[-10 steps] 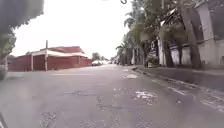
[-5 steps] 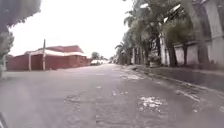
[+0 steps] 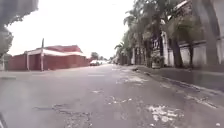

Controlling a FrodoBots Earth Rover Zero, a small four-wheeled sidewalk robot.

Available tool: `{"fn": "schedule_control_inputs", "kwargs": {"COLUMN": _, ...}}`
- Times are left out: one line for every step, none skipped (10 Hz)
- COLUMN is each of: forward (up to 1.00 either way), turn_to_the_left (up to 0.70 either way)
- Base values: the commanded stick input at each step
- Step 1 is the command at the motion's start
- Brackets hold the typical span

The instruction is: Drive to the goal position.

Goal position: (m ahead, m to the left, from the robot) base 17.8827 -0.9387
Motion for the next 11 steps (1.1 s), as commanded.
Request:
{"fn": "schedule_control_inputs", "kwargs": {"forward": 0.70, "turn_to_the_left": 0.00}}
{"fn": "schedule_control_inputs", "kwargs": {"forward": 0.70, "turn_to_the_left": 0.00}}
{"fn": "schedule_control_inputs", "kwargs": {"forward": 0.70, "turn_to_the_left": 0.00}}
{"fn": "schedule_control_inputs", "kwargs": {"forward": 0.70, "turn_to_the_left": 0.00}}
{"fn": "schedule_control_inputs", "kwargs": {"forward": 0.70, "turn_to_the_left": 0.00}}
{"fn": "schedule_control_inputs", "kwargs": {"forward": 0.70, "turn_to_the_left": 0.00}}
{"fn": "schedule_control_inputs", "kwargs": {"forward": 0.70, "turn_to_the_left": 0.00}}
{"fn": "schedule_control_inputs", "kwargs": {"forward": 0.70, "turn_to_the_left": 0.00}}
{"fn": "schedule_control_inputs", "kwargs": {"forward": 0.70, "turn_to_the_left": 0.00}}
{"fn": "schedule_control_inputs", "kwargs": {"forward": 0.70, "turn_to_the_left": 0.00}}
{"fn": "schedule_control_inputs", "kwargs": {"forward": 0.70, "turn_to_the_left": 0.00}}
